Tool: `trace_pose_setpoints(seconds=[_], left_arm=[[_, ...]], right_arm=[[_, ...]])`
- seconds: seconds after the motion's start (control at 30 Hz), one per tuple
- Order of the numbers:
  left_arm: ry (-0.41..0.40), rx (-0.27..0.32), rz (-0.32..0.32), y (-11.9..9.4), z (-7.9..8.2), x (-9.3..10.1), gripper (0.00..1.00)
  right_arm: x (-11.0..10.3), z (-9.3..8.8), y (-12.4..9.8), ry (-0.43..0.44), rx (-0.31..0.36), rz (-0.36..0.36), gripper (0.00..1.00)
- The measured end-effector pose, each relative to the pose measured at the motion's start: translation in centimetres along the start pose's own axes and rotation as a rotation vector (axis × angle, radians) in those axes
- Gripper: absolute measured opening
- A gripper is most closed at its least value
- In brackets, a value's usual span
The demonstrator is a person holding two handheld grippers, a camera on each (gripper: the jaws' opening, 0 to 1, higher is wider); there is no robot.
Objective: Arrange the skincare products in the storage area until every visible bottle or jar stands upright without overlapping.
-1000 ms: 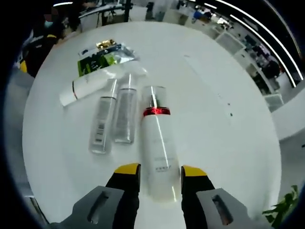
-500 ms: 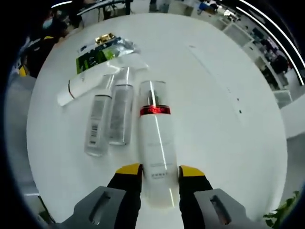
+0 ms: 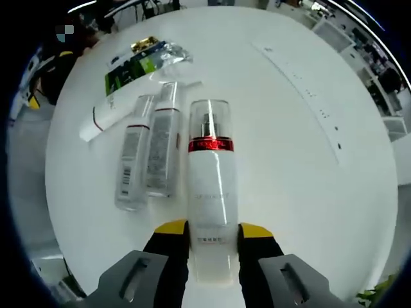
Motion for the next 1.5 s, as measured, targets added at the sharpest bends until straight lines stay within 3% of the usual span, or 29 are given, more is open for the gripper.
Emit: trace_pose_setpoints(seconds=[0.23,0.7,1.03,1.2,1.33,1.5], left_arm=[[0.0,-0.007,0.002,0.0,-0.2,-0.1,0.98],[-0.024,-0.001,-0.022,0.1,0.0,0.4,0.98],[-0.041,0.004,-0.022,0.1,0.0,0.4,0.98],[-0.037,0.002,-0.022,0.1,0.0,0.4,0.97],[-0.026,0.003,-0.021,0.2,0.0,0.4,0.98],[-0.017,0.001,-0.036,0.3,0.1,0.7,0.97]], right_arm=[[-0.3,0.2,0.3,-0.012,-0.076,0.006,0.23],[0.1,0.1,0.4,-0.035,-0.081,0.003,0.23],[0.1,0.4,0.5,-0.011,-0.144,-0.019,0.21],[-0.1,0.0,0.4,0.074,-0.108,-0.027,0.21],[-0.4,-0.5,0.0,0.121,-0.031,-0.027,0.21],[-1.0,-1.2,0.0,0.108,0.032,-0.038,0.21]])
Point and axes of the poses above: the point that each gripper's makers call its tool centre point, and the gripper's own axes: y roughly forward along the fingers, x roughly to its right, z roughly out of its top, the point moved 4 cm from there along -y, roughly backward along the fingers, and after that the axes turned 13 degrees about y, right-handed, at the moved point
